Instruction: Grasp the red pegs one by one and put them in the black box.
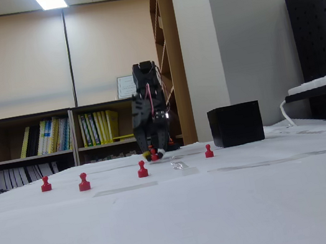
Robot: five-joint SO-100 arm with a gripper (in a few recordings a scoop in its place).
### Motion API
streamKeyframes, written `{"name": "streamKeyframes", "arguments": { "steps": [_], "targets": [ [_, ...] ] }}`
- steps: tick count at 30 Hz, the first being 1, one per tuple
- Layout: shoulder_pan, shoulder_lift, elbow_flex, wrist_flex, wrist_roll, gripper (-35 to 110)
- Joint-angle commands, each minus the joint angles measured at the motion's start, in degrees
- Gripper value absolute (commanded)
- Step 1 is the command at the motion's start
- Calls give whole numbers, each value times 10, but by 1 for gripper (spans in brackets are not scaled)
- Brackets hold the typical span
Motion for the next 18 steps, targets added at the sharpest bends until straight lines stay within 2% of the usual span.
{"name": "streamKeyframes", "arguments": {
  "steps": [1, 5, 7, 12, 18],
  "targets": [
    [-69, -50, 162, 323, -102, 0],
    [-190, -25, 406, 573, -212, 0],
    [-250, -5, 511, 632, -260, 0],
    [-346, 52, 657, 648, -338, 0],
    [-441, 110, 650, 650, -387, 0]
  ]
}}
